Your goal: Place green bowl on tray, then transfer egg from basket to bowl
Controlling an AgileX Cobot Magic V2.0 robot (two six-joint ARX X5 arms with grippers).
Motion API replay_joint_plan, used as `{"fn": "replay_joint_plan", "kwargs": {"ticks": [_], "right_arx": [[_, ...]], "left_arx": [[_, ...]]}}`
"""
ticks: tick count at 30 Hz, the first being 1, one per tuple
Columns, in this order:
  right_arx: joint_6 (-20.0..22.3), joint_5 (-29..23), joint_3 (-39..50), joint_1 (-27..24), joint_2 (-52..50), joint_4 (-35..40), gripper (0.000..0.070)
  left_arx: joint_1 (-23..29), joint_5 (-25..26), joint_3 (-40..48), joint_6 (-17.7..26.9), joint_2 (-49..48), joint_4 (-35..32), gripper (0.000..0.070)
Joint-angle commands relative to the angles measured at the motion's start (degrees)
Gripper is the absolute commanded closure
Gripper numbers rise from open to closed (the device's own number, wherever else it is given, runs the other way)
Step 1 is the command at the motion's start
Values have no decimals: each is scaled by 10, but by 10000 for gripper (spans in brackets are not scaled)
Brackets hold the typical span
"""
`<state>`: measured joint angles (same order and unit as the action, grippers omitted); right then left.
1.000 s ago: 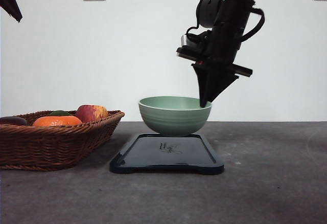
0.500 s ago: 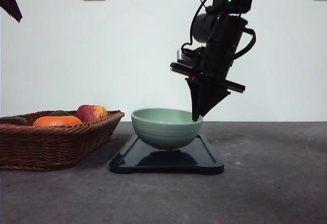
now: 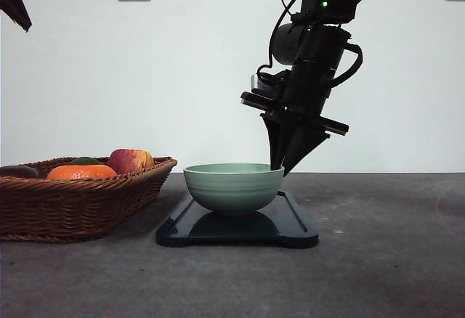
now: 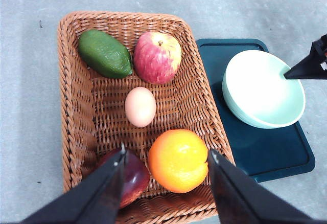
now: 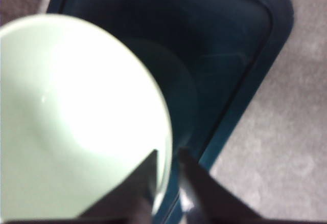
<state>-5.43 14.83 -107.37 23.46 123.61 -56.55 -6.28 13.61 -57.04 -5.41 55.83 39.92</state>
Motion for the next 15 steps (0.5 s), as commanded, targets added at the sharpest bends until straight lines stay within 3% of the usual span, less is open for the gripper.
{"fn": "replay_joint_plan", "kwargs": {"ticks": [1, 10, 15], "right_arx": [[-6, 2, -25, 4, 11, -3, 556], [1, -1, -82, 7, -13, -60, 556], [2, -2, -29, 13, -61, 7, 556]], "left_arx": [[-1, 2, -14, 0, 3, -5, 390], [-1, 2, -14, 0, 3, -5, 390], [-1, 2, -14, 0, 3, 2, 389]]}}
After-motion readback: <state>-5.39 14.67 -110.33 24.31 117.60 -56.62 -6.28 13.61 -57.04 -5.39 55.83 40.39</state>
